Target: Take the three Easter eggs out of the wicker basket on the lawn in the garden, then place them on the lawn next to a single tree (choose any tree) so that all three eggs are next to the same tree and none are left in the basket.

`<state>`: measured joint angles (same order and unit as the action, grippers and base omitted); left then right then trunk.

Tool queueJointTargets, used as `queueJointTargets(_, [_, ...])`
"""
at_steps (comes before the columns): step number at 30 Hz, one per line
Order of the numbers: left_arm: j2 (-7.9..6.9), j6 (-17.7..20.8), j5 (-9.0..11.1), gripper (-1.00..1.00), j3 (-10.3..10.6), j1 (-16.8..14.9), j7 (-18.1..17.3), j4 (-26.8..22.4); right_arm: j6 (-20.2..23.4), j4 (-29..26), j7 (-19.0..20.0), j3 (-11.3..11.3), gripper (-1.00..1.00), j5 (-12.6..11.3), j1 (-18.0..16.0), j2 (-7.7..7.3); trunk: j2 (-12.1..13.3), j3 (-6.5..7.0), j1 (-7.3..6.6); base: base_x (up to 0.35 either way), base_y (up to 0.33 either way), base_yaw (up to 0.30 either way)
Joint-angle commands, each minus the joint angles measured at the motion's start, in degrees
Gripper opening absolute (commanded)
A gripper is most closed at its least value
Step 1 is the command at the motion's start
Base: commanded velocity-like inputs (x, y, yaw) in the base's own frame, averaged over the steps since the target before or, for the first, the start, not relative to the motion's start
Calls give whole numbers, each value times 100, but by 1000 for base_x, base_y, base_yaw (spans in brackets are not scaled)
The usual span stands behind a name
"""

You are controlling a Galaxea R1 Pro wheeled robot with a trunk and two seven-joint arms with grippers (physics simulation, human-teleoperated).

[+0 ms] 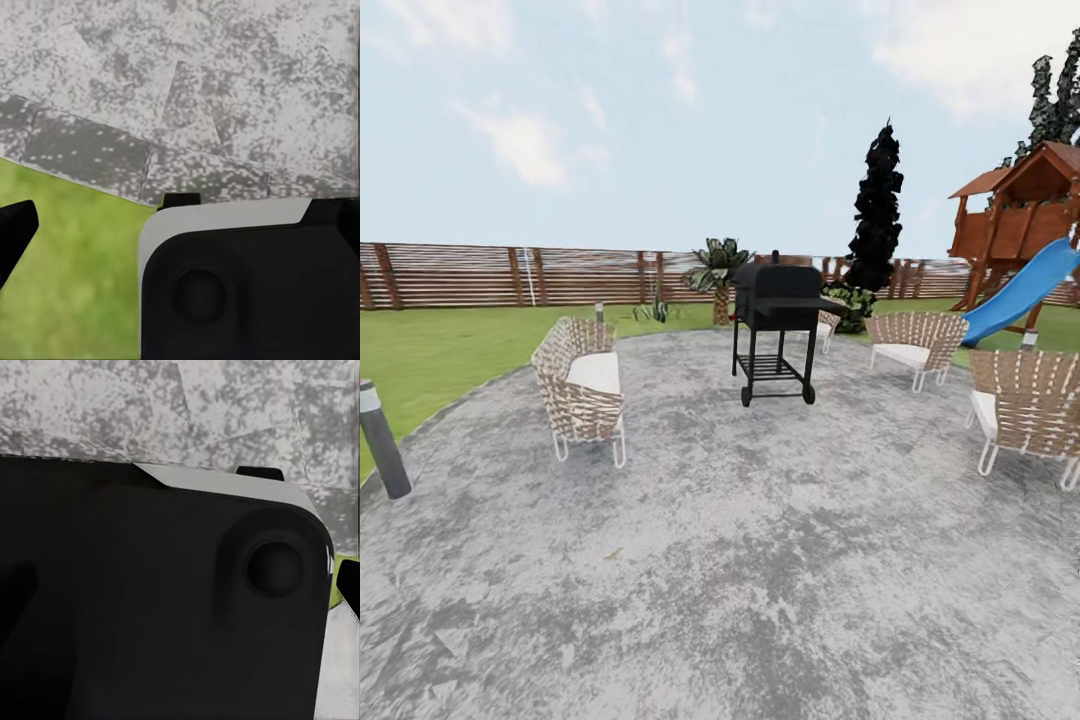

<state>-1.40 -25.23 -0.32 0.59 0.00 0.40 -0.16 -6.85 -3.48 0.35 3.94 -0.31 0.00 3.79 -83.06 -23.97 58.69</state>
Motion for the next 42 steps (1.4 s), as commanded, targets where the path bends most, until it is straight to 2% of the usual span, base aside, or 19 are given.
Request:
queueJointTargets(1, [-1,-16,-3,100,5,0,4,-1,-9,-4,1,37,100,-4,0,-1,-2,2,4,326,0,-202])
queueJointTargets(13, [-1,-17,-3,100,8,0,12,0,-9,-4,0,37,100,-1,0,-1,-2,58,4,326,0,-156])
queueJointTargets(42, [-1,-15,-3,100,4,0,22,-1,-9,-4,0,40,100,4,0,-1,-2,56,4,326,-6,14])
